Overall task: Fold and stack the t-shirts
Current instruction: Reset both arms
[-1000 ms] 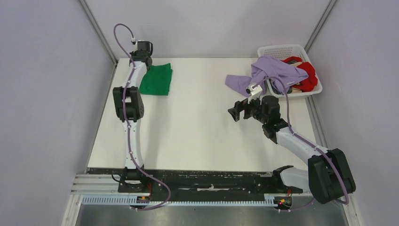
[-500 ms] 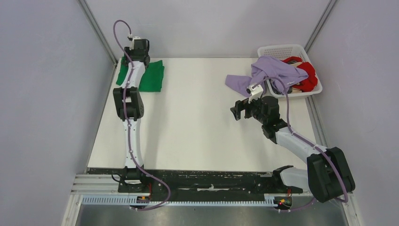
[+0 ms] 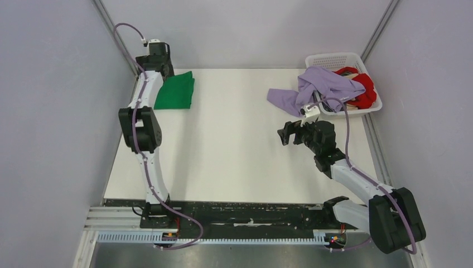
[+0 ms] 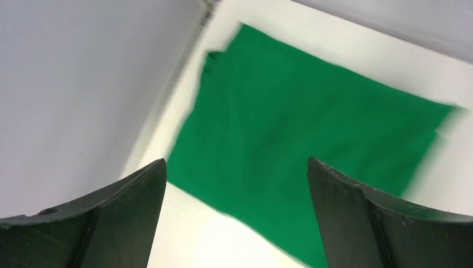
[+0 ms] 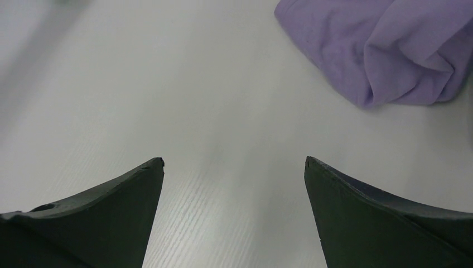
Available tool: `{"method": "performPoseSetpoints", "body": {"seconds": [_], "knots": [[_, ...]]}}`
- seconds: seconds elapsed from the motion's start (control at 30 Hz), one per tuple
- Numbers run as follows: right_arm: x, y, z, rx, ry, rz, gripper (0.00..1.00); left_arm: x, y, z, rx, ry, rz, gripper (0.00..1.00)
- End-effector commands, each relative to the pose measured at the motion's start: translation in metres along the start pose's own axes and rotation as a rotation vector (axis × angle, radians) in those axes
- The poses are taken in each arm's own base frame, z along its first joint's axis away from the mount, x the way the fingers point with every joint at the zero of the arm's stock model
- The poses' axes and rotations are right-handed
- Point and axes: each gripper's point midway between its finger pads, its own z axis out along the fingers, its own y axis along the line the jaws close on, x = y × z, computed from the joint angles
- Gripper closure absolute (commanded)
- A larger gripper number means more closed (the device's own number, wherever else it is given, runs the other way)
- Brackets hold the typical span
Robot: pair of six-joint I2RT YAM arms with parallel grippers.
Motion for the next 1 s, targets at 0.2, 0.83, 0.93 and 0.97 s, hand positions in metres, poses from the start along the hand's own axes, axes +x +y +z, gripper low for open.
{"method": "performPoseSetpoints", "body": {"seconds": [0.2, 0.83, 0.93, 0.97], "knots": [[0.000, -0.031, -0.019, 0.108, -0.064, 0.154, 0.02, 0.035, -0.083, -0.223, 0.808, -0.144, -0.274, 0.00], [0.028, -0.074, -0.073, 0.363, -0.244, 0.119, 0.02, 0.167, 0.015, -0.297, 0.713, -0.266, -0.516, 0.00], [0.030, -0.077, -0.078, 0.383, -0.277, 0.133, 0.02, 0.165, 0.015, -0.299, 0.721, -0.271, -0.511, 0.00], [0.030, -0.077, -0.079, 0.387, -0.286, 0.135, 0.02, 0.165, 0.014, -0.299, 0.723, -0.272, -0.511, 0.00]]}}
